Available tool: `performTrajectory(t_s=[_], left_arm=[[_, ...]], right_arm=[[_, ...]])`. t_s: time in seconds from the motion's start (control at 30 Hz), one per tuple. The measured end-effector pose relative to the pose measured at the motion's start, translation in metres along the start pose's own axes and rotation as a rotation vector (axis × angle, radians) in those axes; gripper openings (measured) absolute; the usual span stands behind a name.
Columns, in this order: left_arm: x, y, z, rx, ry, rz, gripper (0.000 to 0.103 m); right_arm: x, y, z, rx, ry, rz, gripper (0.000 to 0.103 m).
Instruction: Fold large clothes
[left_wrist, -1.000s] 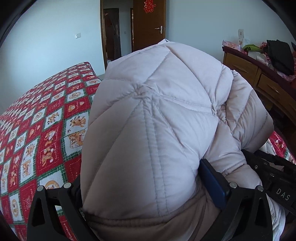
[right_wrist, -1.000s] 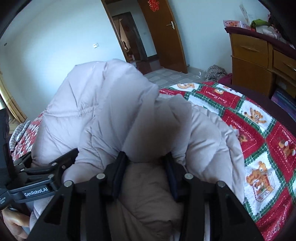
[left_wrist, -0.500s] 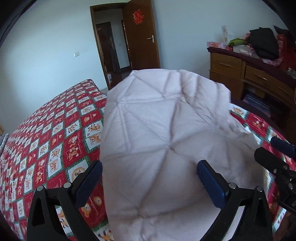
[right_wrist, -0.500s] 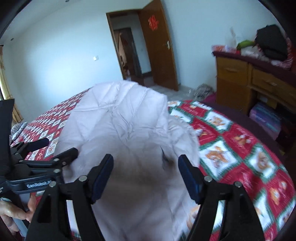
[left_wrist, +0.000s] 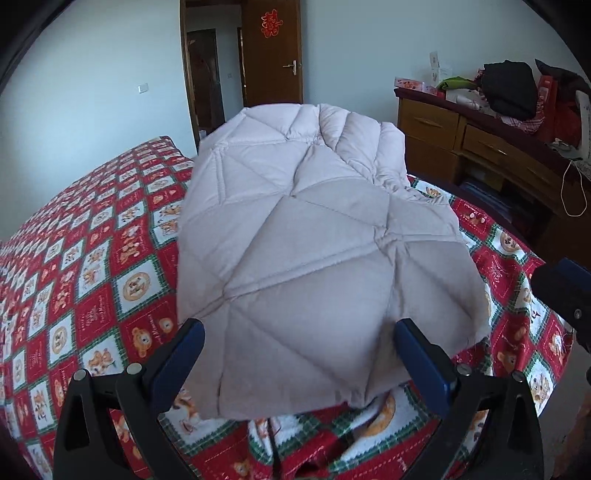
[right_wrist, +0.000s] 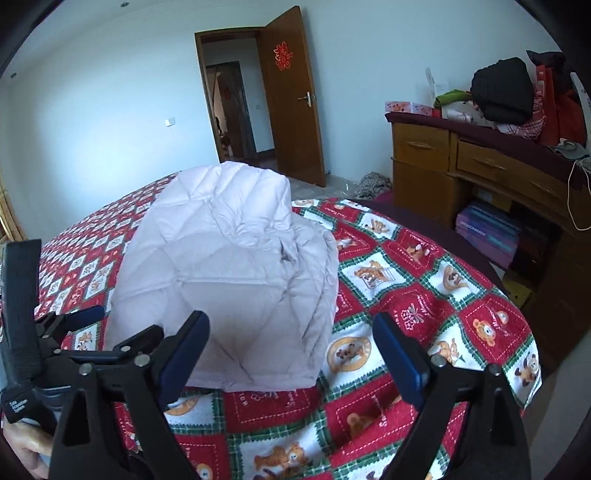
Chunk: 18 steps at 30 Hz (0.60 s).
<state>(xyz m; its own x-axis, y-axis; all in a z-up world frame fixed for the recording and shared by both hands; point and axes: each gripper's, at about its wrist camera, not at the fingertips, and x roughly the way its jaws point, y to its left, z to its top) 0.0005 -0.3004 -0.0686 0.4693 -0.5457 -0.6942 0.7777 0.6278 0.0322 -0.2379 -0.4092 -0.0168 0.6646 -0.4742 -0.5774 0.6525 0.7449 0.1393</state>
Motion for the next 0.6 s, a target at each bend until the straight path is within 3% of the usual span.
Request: performTrajectory(t_s=[0.17,0.43,0.6], left_arm=[[-0.031,-0.001,-0.006,0.024,-0.056,0.039,0.102],[-0.091,0.0,0.006,-0.045,-0.199,0.055,0.102],[-0.126,-0.004,0.006,-0.009,-0.319,0.168,0.102]], right_arm=[[-0.033,0.002,0.001,-0.036,-0.041,0.014,0.092],[-0.093,-0.001,0.019,0.007,-0.226,0.021,0.101],[-0.109,0.009,0.021,-0.007,-0.301,0.041,0.103]])
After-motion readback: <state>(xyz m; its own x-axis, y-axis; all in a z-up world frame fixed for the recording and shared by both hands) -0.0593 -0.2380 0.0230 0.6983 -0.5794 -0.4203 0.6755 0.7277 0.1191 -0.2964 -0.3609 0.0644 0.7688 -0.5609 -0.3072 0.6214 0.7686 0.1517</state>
